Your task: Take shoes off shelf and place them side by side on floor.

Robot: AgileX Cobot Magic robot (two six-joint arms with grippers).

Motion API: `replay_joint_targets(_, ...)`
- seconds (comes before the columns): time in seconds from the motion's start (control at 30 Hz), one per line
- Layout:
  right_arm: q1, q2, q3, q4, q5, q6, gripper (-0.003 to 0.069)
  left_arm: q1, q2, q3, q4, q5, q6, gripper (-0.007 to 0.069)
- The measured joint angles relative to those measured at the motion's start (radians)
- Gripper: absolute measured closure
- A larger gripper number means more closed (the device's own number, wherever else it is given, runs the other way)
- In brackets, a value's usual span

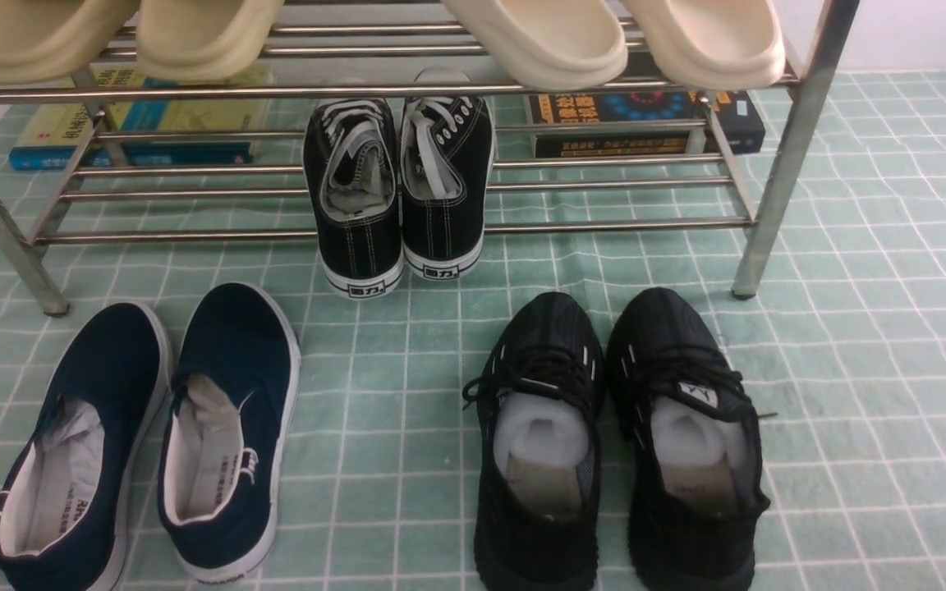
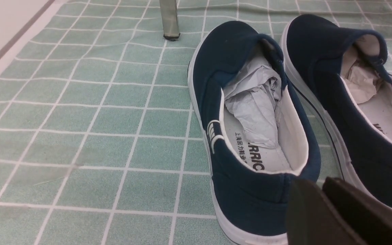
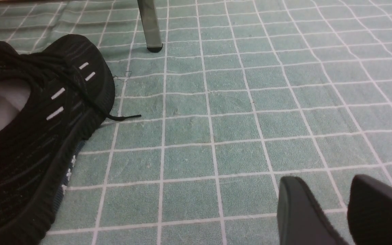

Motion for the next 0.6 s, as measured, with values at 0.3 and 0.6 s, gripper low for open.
replay_joint_targets(0.3,0.0,0.0,0.0,0.0,0.0,0.0,0.042,0.0,0.0,0.0,0.001,0.0,0.0,0.052)
replay_joint_targets(0.6,0.0,0.0,0.0,0.001,0.0,0.0,0.042,0.0,0.0,0.0,0.002,0.0,0.0,0.051)
